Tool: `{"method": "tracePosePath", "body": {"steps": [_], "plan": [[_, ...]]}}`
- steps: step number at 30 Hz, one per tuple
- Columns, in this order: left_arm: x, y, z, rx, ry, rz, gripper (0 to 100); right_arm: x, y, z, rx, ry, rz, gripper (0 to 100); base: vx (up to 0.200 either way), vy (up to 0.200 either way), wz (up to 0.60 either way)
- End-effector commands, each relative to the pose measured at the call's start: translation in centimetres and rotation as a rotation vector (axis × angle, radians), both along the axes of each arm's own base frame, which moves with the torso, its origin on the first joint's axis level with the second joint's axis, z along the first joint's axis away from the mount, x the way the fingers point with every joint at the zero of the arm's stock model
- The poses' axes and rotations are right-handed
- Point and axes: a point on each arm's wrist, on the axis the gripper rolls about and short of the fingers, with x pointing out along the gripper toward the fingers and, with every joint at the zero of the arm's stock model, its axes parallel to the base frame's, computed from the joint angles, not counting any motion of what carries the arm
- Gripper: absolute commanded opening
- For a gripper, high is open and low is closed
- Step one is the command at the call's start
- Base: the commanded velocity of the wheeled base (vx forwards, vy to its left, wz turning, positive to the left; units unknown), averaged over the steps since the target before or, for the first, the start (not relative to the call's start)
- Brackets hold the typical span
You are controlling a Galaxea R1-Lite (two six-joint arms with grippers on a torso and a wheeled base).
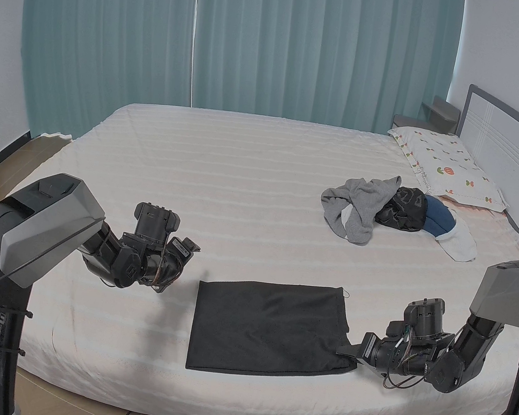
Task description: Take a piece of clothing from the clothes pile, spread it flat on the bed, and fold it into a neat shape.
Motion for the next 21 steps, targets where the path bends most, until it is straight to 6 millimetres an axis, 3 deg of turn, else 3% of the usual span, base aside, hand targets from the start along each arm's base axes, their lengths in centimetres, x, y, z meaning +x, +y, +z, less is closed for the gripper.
{"method": "tracePosePath", "body": {"steps": [1,17,18,21], "plan": [[0.02,0.05,0.03,-0.001,-0.001,0.002,100,-0.58,-0.51,-0.11,-0.020,0.007,0.004,0,0.000,0.000,0.00],[0.01,0.06,0.01,0.000,0.000,0.002,100,-0.69,-1.15,-0.17,-0.056,-0.006,-0.007,0,0.000,0.000,0.00],[0.02,0.05,0.03,-0.001,-0.001,0.002,100,-0.56,-1.21,-0.17,-0.056,-0.010,-0.007,100,0.000,0.000,0.00],[0.02,0.05,0.03,-0.001,-0.001,0.002,100,0.09,-1.48,-0.03,-0.051,-0.029,-0.021,100,0.000,0.000,0.00]]}}
